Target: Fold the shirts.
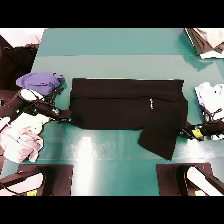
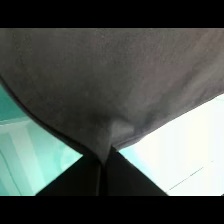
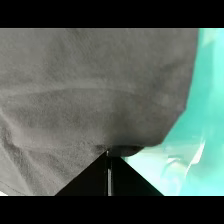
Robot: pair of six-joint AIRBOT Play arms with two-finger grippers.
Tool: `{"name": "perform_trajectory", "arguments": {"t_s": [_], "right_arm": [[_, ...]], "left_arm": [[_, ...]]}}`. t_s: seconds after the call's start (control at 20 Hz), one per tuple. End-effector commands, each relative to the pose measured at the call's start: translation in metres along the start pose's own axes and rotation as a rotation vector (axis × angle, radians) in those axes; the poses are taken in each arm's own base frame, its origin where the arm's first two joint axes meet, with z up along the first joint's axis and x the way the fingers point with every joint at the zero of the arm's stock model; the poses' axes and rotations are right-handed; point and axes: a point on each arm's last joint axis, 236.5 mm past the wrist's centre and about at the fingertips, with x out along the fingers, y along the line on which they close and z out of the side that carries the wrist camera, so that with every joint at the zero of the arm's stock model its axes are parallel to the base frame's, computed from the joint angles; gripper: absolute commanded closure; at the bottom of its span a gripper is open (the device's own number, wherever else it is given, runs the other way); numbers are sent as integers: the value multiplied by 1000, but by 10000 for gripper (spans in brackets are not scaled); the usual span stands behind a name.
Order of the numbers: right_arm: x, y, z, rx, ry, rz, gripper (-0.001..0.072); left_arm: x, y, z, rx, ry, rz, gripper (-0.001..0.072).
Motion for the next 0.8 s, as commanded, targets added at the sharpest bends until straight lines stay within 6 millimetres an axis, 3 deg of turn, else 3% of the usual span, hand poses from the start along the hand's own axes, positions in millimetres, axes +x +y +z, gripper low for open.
{"name": "perform_trajectory", "arguments": {"t_s": [0.0,0.15,0.25,0.5,0.6,0.75], "right_arm": [[-9,-1,2,-49,-17,-23,693],[-54,-7,0,-151,-67,-139,693],[-83,-2,-6,-195,-126,-182,693],[-105,8,-43,-221,-184,-199,693],[-117,16,-39,-227,-265,-196,694],[-145,49,-11,-264,-403,-113,694]], "left_arm": [[-2,4,-4,15,15,22,683],[-24,10,-9,90,-10,112,684],[-43,4,-25,140,0,141,684],[-65,-19,-74,113,32,121,683],[-74,-25,-69,137,-20,130,682],[-93,-30,-27,172,-185,161,682]]}}
